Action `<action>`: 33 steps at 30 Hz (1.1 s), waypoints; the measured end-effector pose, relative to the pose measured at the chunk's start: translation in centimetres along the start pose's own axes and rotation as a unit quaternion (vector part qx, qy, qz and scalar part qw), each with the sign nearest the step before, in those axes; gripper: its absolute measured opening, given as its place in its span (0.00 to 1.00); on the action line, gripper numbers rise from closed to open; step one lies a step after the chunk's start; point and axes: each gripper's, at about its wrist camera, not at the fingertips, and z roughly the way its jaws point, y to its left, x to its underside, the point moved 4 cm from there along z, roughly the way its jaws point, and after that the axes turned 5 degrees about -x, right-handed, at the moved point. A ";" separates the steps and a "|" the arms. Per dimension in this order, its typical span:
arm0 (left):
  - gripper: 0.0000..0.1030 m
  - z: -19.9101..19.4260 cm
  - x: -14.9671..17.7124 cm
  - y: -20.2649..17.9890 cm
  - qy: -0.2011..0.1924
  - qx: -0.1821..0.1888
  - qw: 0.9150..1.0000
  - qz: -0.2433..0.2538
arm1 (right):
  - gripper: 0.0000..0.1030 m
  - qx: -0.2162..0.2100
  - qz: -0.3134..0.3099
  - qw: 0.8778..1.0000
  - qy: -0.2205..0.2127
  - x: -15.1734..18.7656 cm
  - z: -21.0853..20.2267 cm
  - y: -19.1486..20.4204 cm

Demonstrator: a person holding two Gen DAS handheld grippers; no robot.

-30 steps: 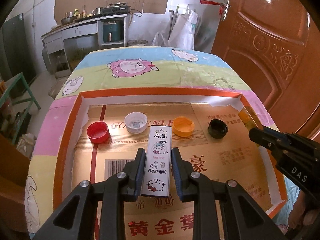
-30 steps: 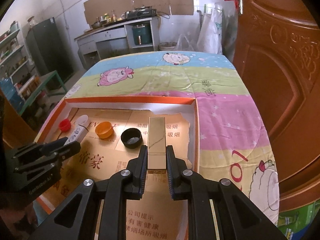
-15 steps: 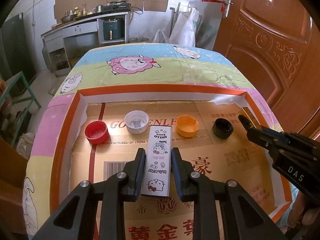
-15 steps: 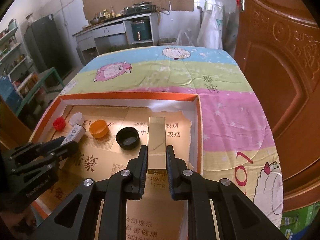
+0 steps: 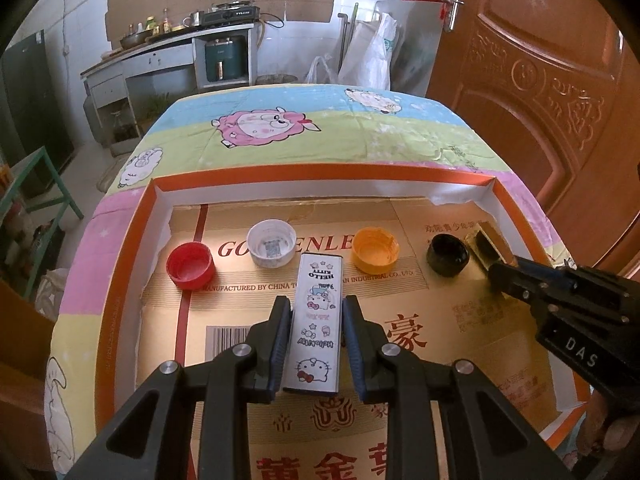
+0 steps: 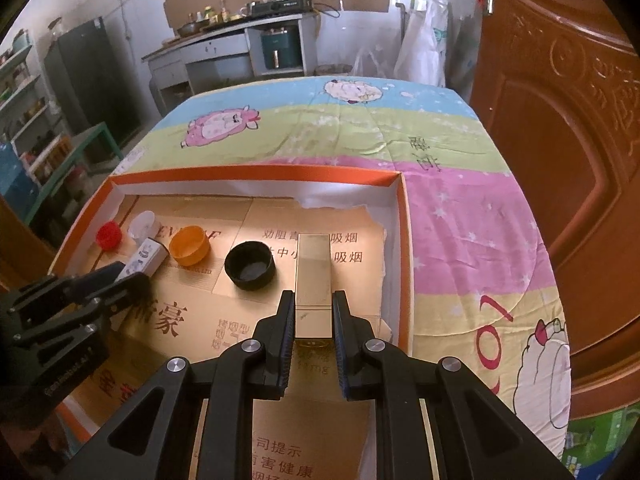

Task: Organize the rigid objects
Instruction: 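Set the gold box upright and open the right tool while the left tool releases the Hello Kitty box, then withdraw both tools from the tray toward the remaining objects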

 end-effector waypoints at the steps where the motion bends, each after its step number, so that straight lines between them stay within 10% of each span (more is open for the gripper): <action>1: 0.26 0.0 0.0 0.1 0.001 0.001 1.000 -0.001 | 0.19 -0.002 0.002 1.000 0.001 0.0 0.1 0.0; 9: 0.31 -1.1 -0.3 0.2 -0.018 0.001 1.000 -0.002 | 0.45 -0.002 0.004 1.000 -0.008 0.2 -0.4 0.2; 33: 0.34 -7.9 1.2 0.3 -0.055 0.006 0.998 -0.006 | 0.46 -0.002 0.014 0.999 -0.028 3.0 -6.5 1.2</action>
